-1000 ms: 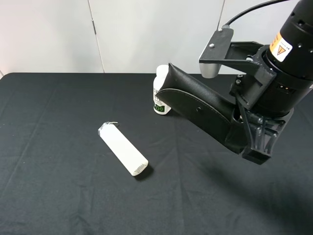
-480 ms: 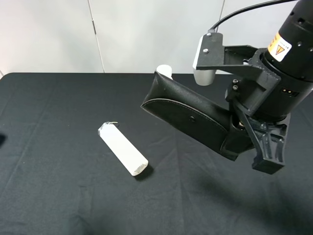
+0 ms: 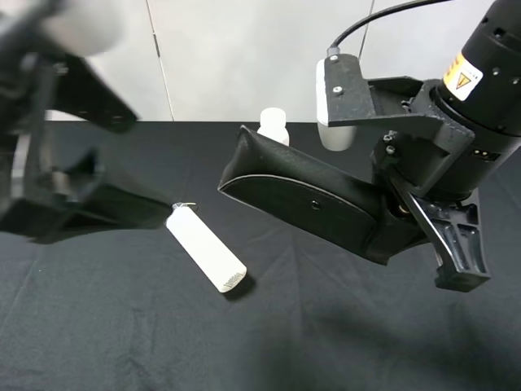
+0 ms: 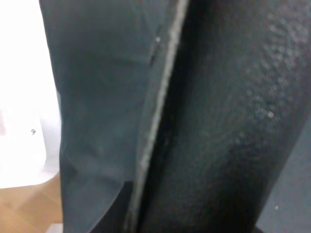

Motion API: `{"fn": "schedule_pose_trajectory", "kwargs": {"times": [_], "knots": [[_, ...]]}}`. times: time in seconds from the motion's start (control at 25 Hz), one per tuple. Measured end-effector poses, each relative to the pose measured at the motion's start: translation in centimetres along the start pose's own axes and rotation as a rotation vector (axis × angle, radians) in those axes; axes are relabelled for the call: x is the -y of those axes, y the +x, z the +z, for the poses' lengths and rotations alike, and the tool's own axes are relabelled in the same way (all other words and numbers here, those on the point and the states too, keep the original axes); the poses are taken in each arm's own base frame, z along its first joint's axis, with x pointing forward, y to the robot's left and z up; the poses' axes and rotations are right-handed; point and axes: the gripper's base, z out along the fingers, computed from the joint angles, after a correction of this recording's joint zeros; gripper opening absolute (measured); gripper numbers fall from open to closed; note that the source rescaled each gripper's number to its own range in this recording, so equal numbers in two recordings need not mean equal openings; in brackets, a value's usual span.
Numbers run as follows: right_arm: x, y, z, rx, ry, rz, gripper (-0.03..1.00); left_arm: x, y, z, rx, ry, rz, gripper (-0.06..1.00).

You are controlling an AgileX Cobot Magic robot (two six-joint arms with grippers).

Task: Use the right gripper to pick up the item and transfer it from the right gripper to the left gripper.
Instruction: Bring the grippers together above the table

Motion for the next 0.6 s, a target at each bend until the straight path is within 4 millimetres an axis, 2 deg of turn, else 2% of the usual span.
{"fn": "schedule_pose_trajectory", "kwargs": {"times": [0.12,0.24,0.6], "knots": [[-0.1,-0.2,0.0,0.02,-0.009,-0.049,0.01,0.6,-1.5,1.4,-0.012,0.033,0.044,0.95],[-0.2,-0.5,0.0,0.061,-0.024,-0.086,0.01,0.9,-2.2,2.1,-0.013,0.047,0.082,0.95],[-0.5,-1.6,-0.2,0.183,-0.042,-0.179,0.0,1.2,-2.5,2.6,-0.007,0.056,0.113,0.95]]}}
